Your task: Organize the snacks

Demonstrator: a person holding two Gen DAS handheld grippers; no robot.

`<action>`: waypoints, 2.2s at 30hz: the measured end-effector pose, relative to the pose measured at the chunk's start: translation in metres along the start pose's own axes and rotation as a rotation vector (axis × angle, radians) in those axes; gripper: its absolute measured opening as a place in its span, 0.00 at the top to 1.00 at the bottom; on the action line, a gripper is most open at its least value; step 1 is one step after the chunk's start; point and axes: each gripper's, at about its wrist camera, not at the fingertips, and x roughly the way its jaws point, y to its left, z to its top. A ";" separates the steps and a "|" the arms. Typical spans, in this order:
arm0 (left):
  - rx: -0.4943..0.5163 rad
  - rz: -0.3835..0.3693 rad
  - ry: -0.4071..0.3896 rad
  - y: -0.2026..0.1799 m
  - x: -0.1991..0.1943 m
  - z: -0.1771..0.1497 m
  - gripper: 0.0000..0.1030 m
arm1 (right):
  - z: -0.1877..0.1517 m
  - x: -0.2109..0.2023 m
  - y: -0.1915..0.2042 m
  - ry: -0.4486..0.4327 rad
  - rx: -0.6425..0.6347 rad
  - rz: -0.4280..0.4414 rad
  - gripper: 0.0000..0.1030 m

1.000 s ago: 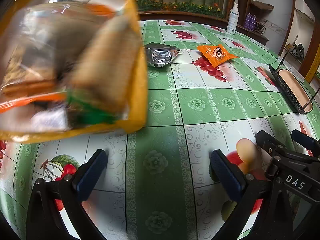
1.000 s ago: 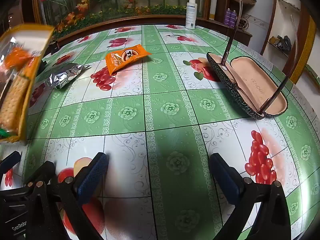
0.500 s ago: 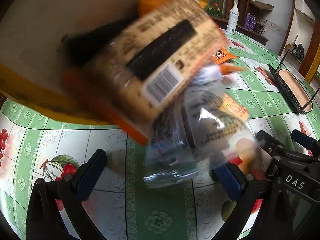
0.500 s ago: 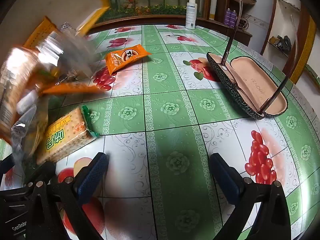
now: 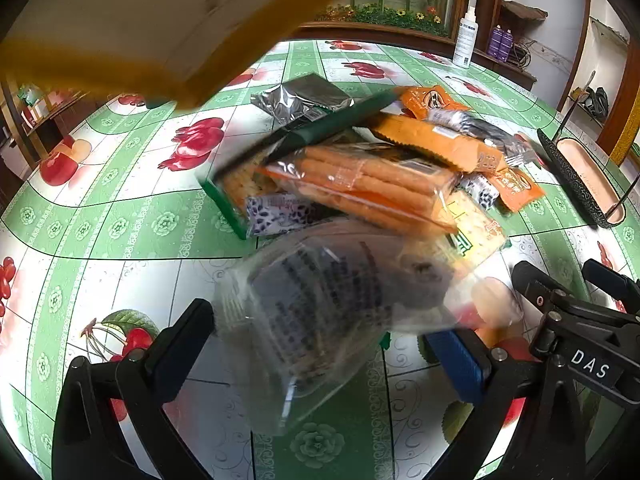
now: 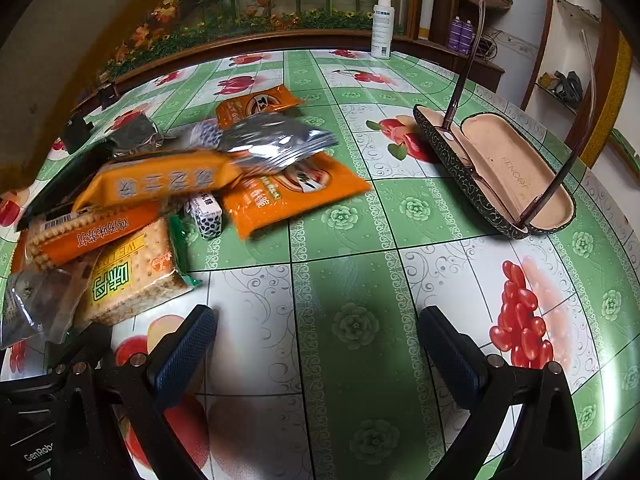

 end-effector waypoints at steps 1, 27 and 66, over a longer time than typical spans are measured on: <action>0.000 0.000 0.001 0.002 -0.001 -0.001 0.00 | -0.002 0.002 0.002 0.000 0.000 0.000 0.01; -0.001 0.001 0.002 0.001 -0.002 -0.001 0.00 | -0.001 0.001 0.002 0.001 0.000 0.000 0.01; 0.173 -0.317 0.108 -0.021 -0.047 -0.003 0.13 | -0.021 -0.043 -0.080 -0.043 0.051 0.454 0.01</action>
